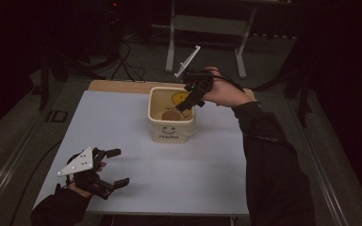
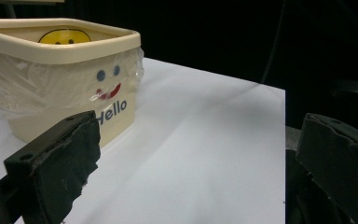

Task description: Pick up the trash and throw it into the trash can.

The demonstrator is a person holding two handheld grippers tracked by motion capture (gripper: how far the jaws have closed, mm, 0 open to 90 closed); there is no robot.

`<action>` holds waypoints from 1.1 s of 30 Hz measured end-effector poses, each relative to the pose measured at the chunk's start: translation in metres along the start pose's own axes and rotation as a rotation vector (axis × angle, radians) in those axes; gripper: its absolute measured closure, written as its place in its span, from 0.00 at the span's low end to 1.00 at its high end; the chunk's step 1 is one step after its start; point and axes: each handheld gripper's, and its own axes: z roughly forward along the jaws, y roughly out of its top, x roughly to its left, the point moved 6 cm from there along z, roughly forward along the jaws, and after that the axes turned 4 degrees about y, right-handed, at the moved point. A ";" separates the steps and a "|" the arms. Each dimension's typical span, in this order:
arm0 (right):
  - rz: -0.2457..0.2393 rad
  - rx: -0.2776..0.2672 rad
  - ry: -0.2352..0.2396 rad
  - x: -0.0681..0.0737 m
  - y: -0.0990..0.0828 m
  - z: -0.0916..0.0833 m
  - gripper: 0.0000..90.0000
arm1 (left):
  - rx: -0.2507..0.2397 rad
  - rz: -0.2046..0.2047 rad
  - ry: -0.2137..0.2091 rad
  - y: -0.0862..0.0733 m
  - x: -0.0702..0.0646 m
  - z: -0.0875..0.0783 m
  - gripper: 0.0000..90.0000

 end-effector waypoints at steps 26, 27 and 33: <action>0.070 -0.201 -0.074 0.051 -0.076 0.025 0.14 | 0.001 -0.001 -0.001 0.000 -0.001 0.001 0.00; 0.077 -0.211 -0.073 0.053 -0.079 0.026 0.14 | 0.001 -0.001 0.000 0.000 -0.001 0.002 0.00; 0.090 -0.265 -0.098 0.060 -0.093 0.031 0.15 | 0.000 -0.003 0.001 0.000 -0.001 0.002 0.00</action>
